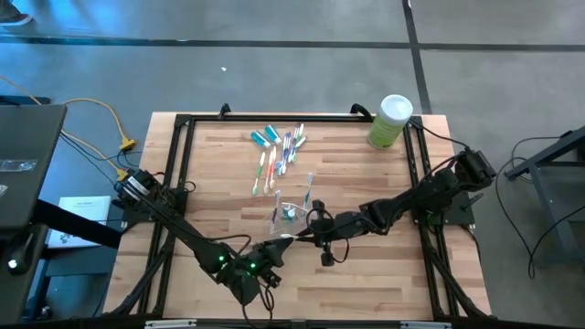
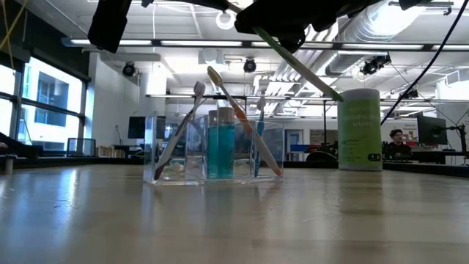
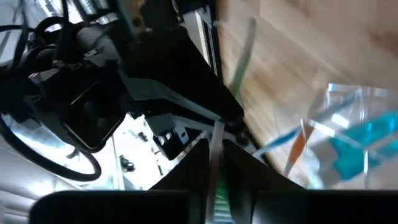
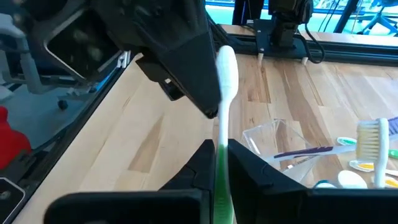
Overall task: Pick & Place toothbrushing station
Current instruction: Put the green toothbrush into the transparent organizer
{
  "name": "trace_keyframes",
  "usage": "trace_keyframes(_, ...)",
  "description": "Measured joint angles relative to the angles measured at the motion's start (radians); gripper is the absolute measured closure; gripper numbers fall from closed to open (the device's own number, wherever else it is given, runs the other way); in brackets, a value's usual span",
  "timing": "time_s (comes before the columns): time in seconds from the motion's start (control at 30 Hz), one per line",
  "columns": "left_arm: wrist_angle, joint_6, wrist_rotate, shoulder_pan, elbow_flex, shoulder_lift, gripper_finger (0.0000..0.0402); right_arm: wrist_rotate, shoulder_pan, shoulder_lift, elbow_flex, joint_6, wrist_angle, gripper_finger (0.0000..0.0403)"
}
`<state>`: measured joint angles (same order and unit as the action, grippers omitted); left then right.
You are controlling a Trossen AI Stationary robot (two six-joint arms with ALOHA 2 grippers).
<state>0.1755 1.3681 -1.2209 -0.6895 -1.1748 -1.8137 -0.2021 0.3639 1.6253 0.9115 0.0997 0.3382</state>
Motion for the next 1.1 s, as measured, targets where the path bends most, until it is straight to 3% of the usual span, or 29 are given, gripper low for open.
trace_keyframes(0.3, 0.106, -0.167, 0.021, -0.026, 0.0, 0.0, 0.0296, -0.046, 0.005, -0.017, 0.0, -0.018, -0.021, 0.0387)
trace_keyframes(0.5, 0.107, -0.331, 0.009, -0.089, 0.0, 0.0, 0.0286, -0.301, 0.067, -0.098, 0.0, -0.069, -0.139, 0.0387)
trace_keyframes(0.63, 0.12, -0.457, -0.11, -0.122, 0.0, 0.0, 0.0286, -0.489, 0.145, -0.161, 0.0, -0.076, -0.218, 0.0387)
trace_keyframes(0.73, 0.12, -0.461, -0.224, -0.133, 0.0, 0.009, 0.0286, -0.628, 0.21, -0.212, 0.0, -0.079, -0.294, 0.0385)
trace_keyframes(0.87, 0.11, -0.464, -0.281, -0.143, 0.002, 0.064, 0.0286, -0.777, 0.285, -0.293, 0.0, -0.052, -0.459, 0.0385)
trace_keyframes(1.0, 0.012, -0.518, -0.34, -0.134, 0.034, 0.156, 0.0287, -0.848, 0.322, -0.379, -0.013, 0.042, -0.596, 0.0385)
trace_keyframes(1.1, -0.132, -0.693, -0.287, -0.103, 0.084, 0.262, 0.0287, -0.846, 0.321, -0.448, -0.073, 0.058, -0.589, 0.0385)
